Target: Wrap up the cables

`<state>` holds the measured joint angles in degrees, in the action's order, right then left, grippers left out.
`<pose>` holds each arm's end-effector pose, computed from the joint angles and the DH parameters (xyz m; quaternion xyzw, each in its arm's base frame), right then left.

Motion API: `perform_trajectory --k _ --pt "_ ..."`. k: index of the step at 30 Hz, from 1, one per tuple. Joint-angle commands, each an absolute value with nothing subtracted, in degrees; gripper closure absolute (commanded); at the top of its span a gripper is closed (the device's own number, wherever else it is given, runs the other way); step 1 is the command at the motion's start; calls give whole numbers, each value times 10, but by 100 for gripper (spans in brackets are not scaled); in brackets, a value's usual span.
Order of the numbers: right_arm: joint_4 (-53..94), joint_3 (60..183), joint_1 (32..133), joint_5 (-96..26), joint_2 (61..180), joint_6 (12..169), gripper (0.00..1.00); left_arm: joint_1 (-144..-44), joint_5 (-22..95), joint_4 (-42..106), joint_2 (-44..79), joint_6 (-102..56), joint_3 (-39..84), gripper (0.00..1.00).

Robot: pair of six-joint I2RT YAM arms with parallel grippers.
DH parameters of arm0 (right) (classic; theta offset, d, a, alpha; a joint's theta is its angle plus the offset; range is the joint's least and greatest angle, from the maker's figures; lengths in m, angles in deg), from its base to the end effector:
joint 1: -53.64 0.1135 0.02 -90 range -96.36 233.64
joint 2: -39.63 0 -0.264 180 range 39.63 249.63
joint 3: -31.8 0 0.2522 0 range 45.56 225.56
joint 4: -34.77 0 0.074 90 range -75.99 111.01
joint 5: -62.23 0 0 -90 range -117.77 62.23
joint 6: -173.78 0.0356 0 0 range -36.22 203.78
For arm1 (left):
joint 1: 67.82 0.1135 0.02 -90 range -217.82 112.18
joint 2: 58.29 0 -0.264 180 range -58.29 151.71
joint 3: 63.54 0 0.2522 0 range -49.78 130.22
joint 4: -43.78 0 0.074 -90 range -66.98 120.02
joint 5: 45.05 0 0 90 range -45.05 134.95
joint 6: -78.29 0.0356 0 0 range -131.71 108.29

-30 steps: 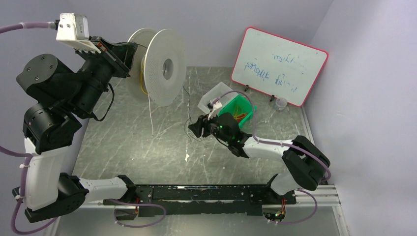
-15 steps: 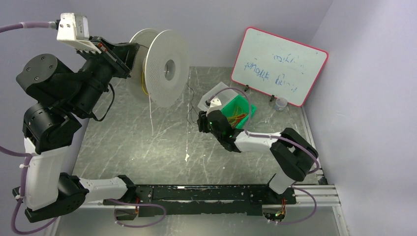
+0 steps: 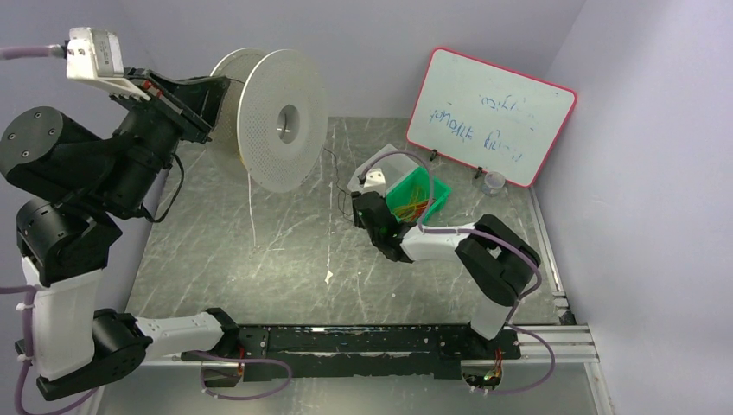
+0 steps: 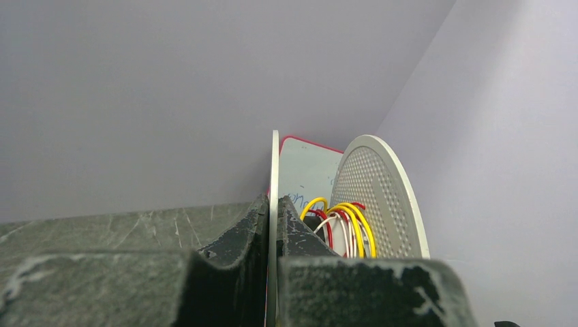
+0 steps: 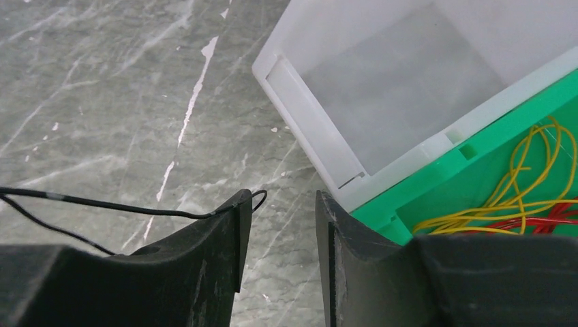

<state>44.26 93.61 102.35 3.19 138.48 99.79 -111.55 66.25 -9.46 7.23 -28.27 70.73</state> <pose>0.2478 0.2544 0.1741 -0.0992 0.8297 0.0746 0.5442 0.0850 -0.0634 0.6175 -0.0033 0.6127 -0.2962 0.7327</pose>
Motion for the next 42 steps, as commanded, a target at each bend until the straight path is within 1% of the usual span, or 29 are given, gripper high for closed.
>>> perform_trajectory --k 1,5,9,17,23,25,29,34,42 --pt "455 930 1023 57 1390 989 58 -1114 653 -61 58 -299 734 93" --pt "448 904 1025 45 1383 1008 59 -1115 659 -64 51 -296 737 93" --pt "431 849 1032 42 1350 1034 61 -1115 671 -64 40 -291 741 93" --pt "383 761 1055 60 1247 1068 64 -1116 682 -59 30 -285 739 93" --pt "307 709 1079 103 1170 1115 65 -1117 700 -64 28 -277 748 93" --pt "261 678 1082 113 1117 1147 65 -1121 714 -67 24 -269 753 93" --pt "210 673 1087 115 1047 1191 65 -1128 742 -72 20 -253 763 93" --pt "148 664 1088 109 1006 1260 64 -1151 787 -84 11 -230 785 93" --pt "45 650 1089 79 930 1384 61 -1198 857 -95 -25 -206 765 93"
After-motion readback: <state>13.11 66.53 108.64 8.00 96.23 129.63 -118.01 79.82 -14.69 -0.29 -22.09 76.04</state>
